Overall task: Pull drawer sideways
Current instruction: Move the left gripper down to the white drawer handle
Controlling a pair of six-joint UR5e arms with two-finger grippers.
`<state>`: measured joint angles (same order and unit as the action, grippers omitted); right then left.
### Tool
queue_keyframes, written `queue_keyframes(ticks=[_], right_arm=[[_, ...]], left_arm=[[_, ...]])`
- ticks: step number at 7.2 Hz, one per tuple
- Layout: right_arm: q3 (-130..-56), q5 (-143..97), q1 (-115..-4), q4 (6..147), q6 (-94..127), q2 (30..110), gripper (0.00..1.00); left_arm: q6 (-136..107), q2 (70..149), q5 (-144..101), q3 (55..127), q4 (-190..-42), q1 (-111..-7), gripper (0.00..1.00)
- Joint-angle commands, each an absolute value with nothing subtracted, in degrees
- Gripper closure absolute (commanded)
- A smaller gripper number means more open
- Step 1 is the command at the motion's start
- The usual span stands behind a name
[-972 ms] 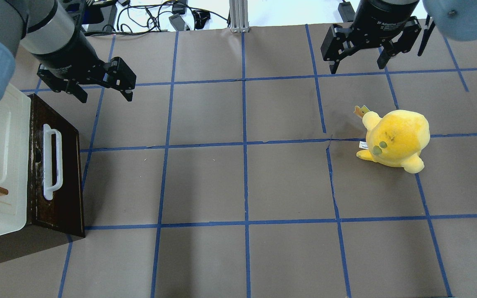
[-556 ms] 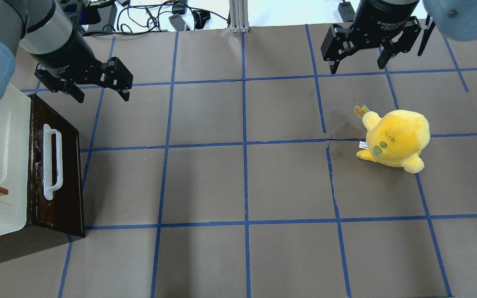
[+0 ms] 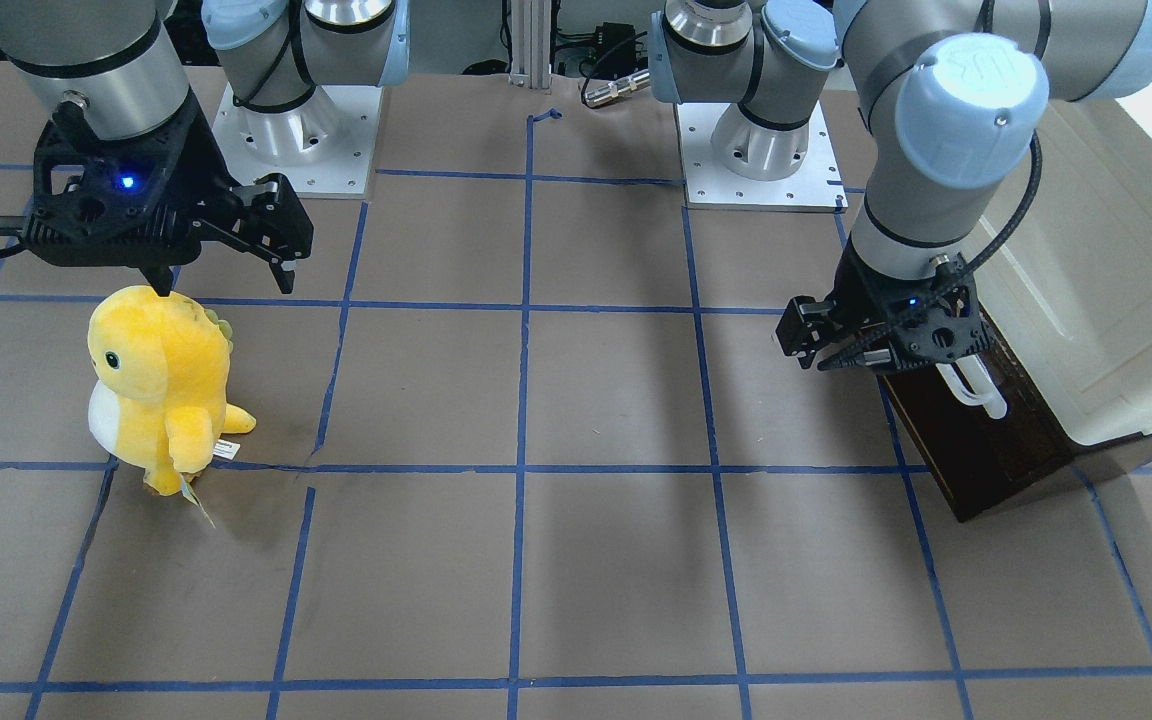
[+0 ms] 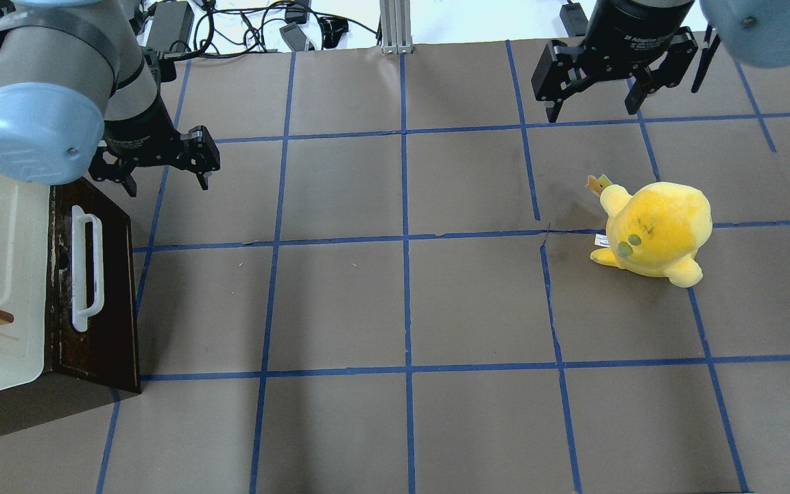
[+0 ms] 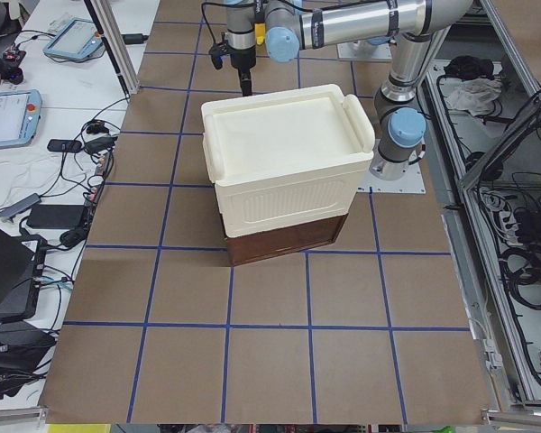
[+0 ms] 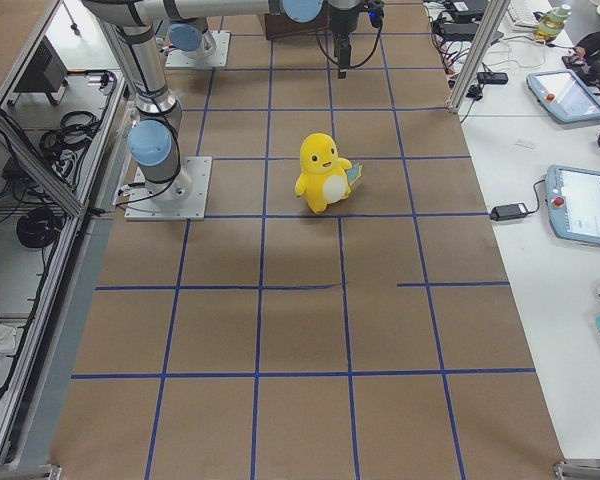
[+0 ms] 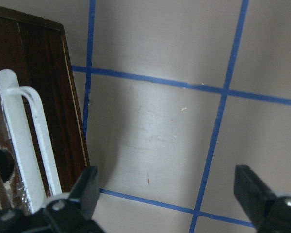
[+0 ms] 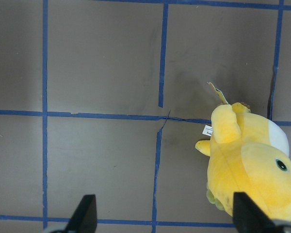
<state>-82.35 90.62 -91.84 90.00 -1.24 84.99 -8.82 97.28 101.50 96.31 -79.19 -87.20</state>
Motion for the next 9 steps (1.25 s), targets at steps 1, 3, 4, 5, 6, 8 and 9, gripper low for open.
queue_keyframes(ticks=[1,3,4,5,6,8,9], right_arm=[[-82.4,90.5,-91.8,90.0,-1.2,85.0,0.0],[-82.4,90.5,-91.8,90.0,-1.2,85.0,0.0],[-82.4,90.5,-91.8,90.0,-1.2,85.0,0.0],[-82.4,90.5,-91.8,90.0,-1.2,85.0,0.0],[-82.4,90.6,-91.8,90.0,-1.2,85.0,0.0],[-82.4,90.5,-91.8,90.0,-1.2,85.0,0.0],[-82.4,90.5,-91.8,90.0,-1.2,85.0,0.0]], left_arm=[[-10.8,101.8,112.9,97.5,-78.0,-87.3,0.0],[-10.7,104.7,114.9,100.4,-72.6,-87.2,0.0],[-13.9,106.6,121.5,101.1,-72.2,-87.2,0.0],[-15.3,107.4,122.9,101.4,-72.3,-87.2,0.0],[-15.5,108.1,125.1,101.4,-72.3,-87.2,0.0],[-15.6,108.4,127.2,101.6,-72.9,-87.2,0.03],[-15.8,108.3,129.1,101.6,-73.1,-87.2,0.05]])
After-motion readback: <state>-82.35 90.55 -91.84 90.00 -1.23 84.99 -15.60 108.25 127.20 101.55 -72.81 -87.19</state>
